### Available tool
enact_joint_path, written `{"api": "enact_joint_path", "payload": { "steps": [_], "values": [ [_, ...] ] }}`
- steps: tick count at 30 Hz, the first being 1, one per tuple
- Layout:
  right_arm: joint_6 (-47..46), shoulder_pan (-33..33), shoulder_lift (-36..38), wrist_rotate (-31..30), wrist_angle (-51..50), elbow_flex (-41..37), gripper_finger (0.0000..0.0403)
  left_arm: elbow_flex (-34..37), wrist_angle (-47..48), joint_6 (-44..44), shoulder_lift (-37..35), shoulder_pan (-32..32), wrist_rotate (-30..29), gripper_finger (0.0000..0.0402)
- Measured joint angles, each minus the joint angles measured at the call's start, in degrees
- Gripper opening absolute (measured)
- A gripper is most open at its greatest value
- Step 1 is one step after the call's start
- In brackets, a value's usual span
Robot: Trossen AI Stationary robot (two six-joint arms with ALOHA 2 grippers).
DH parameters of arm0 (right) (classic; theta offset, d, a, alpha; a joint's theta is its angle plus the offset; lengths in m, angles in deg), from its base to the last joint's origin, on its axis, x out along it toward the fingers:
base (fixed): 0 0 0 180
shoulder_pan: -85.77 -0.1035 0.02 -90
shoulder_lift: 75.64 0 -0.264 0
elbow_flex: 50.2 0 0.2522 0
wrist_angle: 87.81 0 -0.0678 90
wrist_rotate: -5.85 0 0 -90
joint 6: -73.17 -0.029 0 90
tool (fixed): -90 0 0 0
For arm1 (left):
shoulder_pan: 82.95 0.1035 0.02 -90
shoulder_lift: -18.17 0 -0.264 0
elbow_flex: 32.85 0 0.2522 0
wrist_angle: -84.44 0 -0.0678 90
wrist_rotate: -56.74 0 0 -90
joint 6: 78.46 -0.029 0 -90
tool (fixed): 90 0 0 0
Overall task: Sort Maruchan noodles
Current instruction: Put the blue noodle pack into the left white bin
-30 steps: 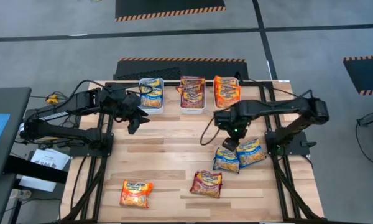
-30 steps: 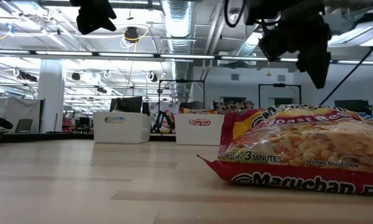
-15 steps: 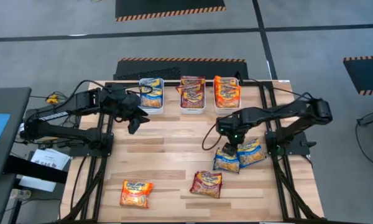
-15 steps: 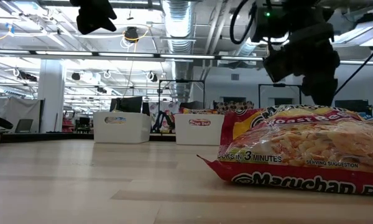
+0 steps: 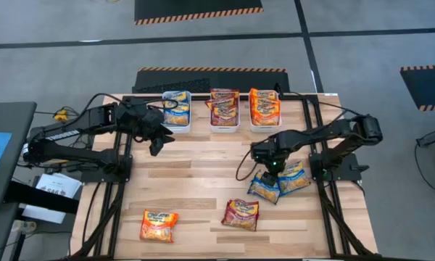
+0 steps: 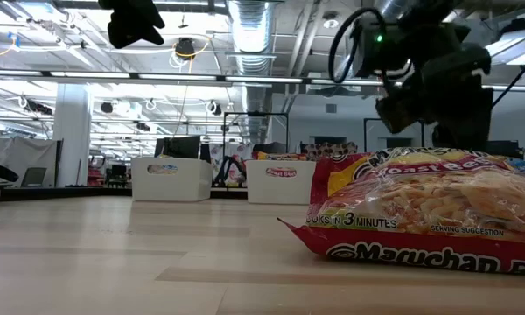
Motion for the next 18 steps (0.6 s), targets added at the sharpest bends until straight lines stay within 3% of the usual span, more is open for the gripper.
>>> {"api": "enact_joint_path", "payload": {
  "steps": [8,11,18],
  "values": [
    [-1.0,-2.2,-6.0,1.7,1.3,0.2,0.0210,0.0,0.1,0.0,0.0,0.0,-1.4,0.0142],
    [-1.4,-2.5,-6.0,1.9,1.6,0.1,0.0166,0.0,0.0,0.0,0.0,0.0,-1.5,0.0142],
    [-4.2,-1.8,-2.9,1.3,2.4,0.0,0.0022,0.0,-0.1,0.0,0.0,0.0,-1.4,0.0142]
  ]
}}
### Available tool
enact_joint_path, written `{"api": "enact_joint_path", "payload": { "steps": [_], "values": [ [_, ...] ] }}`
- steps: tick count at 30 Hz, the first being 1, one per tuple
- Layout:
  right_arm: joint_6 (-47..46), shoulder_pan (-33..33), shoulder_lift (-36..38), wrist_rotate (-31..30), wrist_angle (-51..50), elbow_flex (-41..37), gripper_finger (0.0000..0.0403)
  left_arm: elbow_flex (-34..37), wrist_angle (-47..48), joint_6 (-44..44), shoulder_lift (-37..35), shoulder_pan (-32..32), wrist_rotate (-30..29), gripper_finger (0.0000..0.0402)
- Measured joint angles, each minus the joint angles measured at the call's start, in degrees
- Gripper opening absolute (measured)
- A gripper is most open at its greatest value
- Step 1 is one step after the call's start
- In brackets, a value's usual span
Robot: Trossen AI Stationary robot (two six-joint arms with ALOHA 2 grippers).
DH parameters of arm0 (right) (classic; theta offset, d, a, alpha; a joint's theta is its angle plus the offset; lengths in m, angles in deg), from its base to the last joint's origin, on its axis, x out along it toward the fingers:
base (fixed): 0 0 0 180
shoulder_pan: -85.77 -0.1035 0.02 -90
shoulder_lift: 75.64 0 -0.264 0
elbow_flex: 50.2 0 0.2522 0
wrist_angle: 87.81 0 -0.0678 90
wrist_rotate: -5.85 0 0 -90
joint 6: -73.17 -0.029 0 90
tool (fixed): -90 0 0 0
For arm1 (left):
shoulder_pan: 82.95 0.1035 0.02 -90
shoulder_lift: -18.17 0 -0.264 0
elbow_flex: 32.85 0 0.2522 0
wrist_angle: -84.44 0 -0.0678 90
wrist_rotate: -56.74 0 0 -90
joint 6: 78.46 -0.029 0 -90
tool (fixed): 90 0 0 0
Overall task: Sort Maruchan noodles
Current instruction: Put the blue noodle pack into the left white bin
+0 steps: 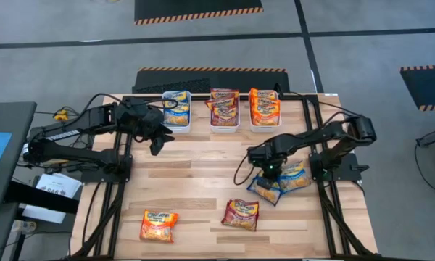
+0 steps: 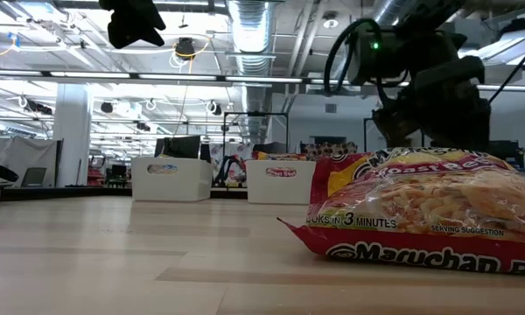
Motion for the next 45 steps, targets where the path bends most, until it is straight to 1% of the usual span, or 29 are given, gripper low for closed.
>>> {"api": "enact_joint_path", "payload": {
  "steps": [2,6,9,13,19,24,27,31,35,39,43,45],
  "values": [
    [-0.4,0.5,1.2,-0.6,0.3,0.0,0.0011,0.0,0.0,0.0,0.0,0.0,0.0,0.0142],
    [-1.4,1.6,3.5,-1.0,0.1,1.1,0.0013,0.0,0.0,0.0,0.0,0.0,0.0,0.0142],
    [-1.3,2.4,5.0,-2.8,0.3,3.9,0.0006,0.0,-0.2,0.0,0.0,0.0,-0.4,0.0142],
    [0.3,3.9,6.0,-5.0,0.2,8.4,0.0006,0.0,0.0,1.3,0.0,0.0,-2.9,0.0142],
    [5.6,6.4,6.0,-5.1,0.1,14.9,0.0005,0.0,0.0,1.1,0.0,0.0,-3.5,0.0142],
    [10.0,9.7,6.0,-5.1,0.0,18.9,0.0005,0.0,0.1,3.3,0.0,0.0,-3.5,0.0145],
    [13.2,12.0,6.0,-5.1,0.0,21.2,0.0005,0.0,-0.1,3.5,0.1,0.1,-3.5,0.0155],
    [17.5,14.9,6.0,-5.1,0.1,24.5,0.0005,0.0,-2.3,6.7,2.1,1.9,-3.1,0.0179],
    [22.7,17.4,6.0,-5.0,0.2,28.1,0.0005,0.0,-6.4,8.2,5.5,4.3,0.4,0.0206],
    [26.9,19.6,6.0,-4.4,-0.1,30.8,0.0005,0.0,-13.9,9.0,8.7,6.9,6.1,0.0228],
    [29.8,21.7,5.9,-0.9,-0.5,32.7,0.0005,0.0,-21.6,10.3,11.3,10.0,14.3,0.0239],
    [31.0,22.3,5.9,0.0,-0.5,33.5,0.0005,0.0,-24.6,11.8,12.6,11.2,15.7,0.0241]
  ]
}}
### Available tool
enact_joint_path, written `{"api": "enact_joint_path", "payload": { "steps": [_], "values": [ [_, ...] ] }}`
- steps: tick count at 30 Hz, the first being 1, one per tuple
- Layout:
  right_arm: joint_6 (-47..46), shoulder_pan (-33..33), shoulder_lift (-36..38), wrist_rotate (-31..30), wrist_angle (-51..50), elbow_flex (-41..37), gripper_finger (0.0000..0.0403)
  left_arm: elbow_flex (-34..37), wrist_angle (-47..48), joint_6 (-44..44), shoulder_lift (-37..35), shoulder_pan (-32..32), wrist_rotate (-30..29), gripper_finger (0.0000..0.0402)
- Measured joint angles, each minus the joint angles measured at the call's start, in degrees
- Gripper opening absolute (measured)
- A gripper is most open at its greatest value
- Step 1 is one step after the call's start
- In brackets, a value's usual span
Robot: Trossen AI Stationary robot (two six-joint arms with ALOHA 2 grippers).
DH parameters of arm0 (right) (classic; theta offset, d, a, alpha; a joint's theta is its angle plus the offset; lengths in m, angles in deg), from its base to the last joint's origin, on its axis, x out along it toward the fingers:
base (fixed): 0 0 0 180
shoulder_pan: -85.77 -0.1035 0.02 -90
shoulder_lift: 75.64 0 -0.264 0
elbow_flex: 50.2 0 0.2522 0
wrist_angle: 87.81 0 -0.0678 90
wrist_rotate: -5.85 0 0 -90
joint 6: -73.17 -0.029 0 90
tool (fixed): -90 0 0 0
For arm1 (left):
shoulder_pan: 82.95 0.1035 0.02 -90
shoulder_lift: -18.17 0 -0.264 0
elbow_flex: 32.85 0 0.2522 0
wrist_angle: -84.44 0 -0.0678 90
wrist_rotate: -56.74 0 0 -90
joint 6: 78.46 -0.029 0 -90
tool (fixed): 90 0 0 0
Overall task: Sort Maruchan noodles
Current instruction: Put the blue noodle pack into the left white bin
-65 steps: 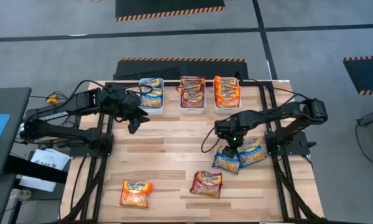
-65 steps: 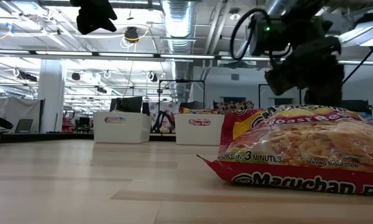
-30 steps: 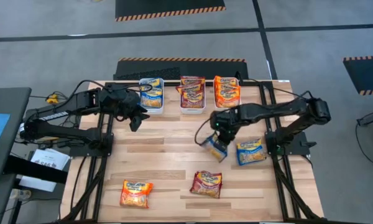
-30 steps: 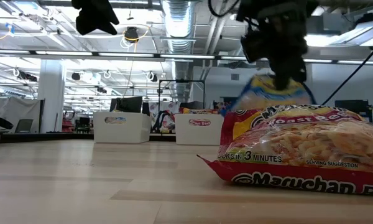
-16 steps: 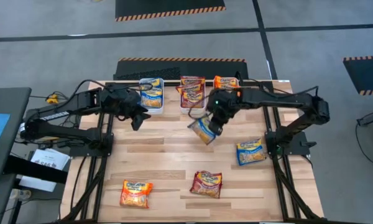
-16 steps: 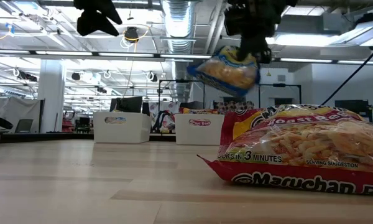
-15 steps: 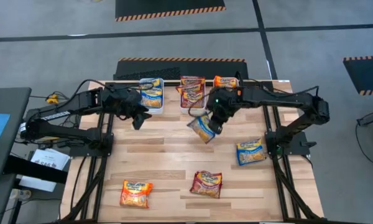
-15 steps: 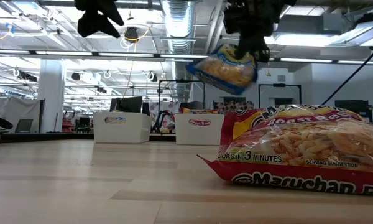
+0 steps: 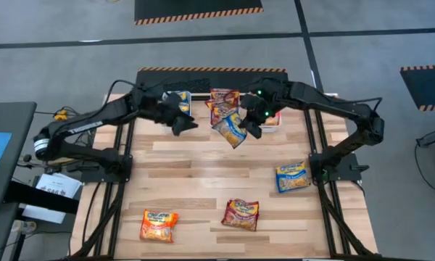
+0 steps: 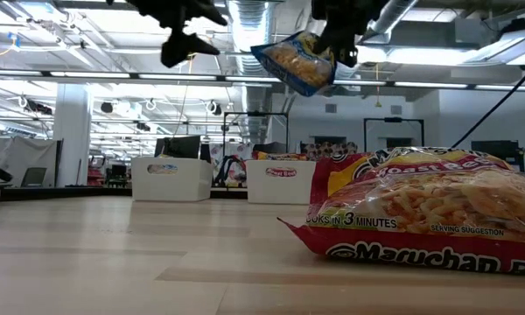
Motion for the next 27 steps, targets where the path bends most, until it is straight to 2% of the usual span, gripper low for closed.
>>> {"api": "enact_joint_path", "payload": {
  "steps": [5,13,20,27],
  "values": [
    [2.1,1.2,0.0,1.8,0.0,1.4,0.0005,0.0,-4.9,2.4,3.4,1.8,0.2,0.0240],
    [3.1,1.5,-0.7,4.3,0.0,2.3,0.0005,0.0,-15.7,1.7,8.9,1.4,8.4,0.0238],
    [2.8,1.3,-1.7,4.4,-0.5,2.3,0.0005,0.0,-19.9,1.3,12.4,1.3,9.5,0.0238],
    [2.5,0.1,-4.1,4.6,0.2,2.4,0.0005,-0.4,-25.6,1.6,18.1,1.1,14.6,0.0238]
  ]
}}
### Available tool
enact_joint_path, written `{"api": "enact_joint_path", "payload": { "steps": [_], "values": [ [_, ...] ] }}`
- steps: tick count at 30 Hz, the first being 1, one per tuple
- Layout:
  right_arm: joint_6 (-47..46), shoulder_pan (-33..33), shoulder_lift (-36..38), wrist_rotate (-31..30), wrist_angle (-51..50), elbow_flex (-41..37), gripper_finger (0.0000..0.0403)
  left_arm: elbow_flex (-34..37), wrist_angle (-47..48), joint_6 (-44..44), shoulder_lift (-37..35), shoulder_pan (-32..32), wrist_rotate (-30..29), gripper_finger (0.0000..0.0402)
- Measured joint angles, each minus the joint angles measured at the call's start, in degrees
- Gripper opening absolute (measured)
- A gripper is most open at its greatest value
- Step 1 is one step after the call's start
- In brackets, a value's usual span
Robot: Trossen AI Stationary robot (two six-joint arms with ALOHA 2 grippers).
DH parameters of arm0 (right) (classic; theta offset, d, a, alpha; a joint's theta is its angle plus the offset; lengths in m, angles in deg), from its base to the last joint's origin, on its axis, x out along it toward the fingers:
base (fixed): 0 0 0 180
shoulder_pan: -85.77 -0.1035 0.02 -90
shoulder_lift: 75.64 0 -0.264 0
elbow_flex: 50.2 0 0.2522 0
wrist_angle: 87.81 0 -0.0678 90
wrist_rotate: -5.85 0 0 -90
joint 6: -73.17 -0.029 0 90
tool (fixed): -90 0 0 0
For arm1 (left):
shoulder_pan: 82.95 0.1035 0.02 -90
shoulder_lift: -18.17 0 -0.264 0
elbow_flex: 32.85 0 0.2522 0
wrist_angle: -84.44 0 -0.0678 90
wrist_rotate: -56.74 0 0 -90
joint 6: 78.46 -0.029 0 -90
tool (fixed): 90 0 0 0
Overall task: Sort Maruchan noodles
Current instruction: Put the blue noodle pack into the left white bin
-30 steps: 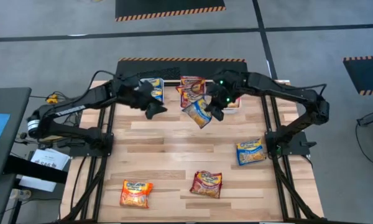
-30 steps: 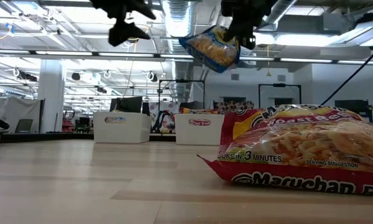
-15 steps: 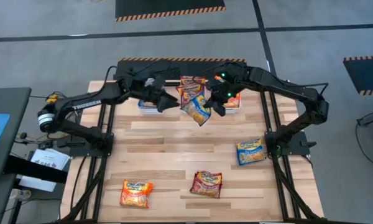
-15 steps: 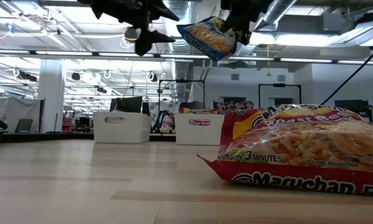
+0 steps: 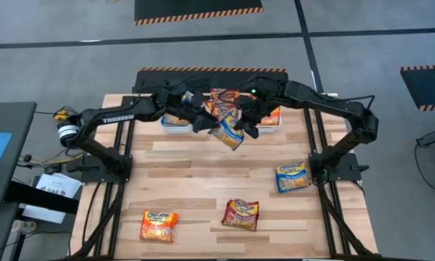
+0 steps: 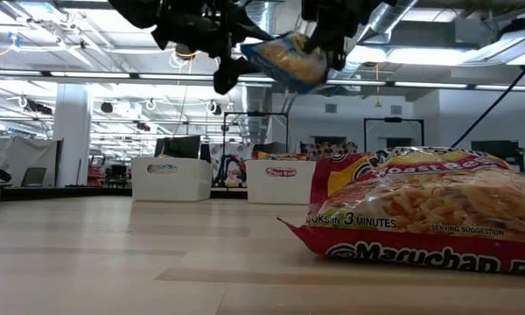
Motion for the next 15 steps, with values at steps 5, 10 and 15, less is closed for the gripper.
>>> {"api": "enact_joint_path", "payload": {
  "steps": [5,10,15],
  "values": [
    [-0.8,0.0,-1.4,-0.3,-0.7,-0.2,0.0005,-0.2,-2.3,0.8,2.3,-0.7,3.5,0.0238],
    [-1.1,0.0,-1.5,-0.4,0.0,-0.2,0.0006,-0.2,-2.8,1.4,3.5,-0.9,7.5,0.0238],
    [-2.4,0.0,-1.5,-0.4,1.1,-0.2,0.0006,-0.1,-4.5,1.6,4.1,-1.3,7.8,0.0238]
  ]
}}
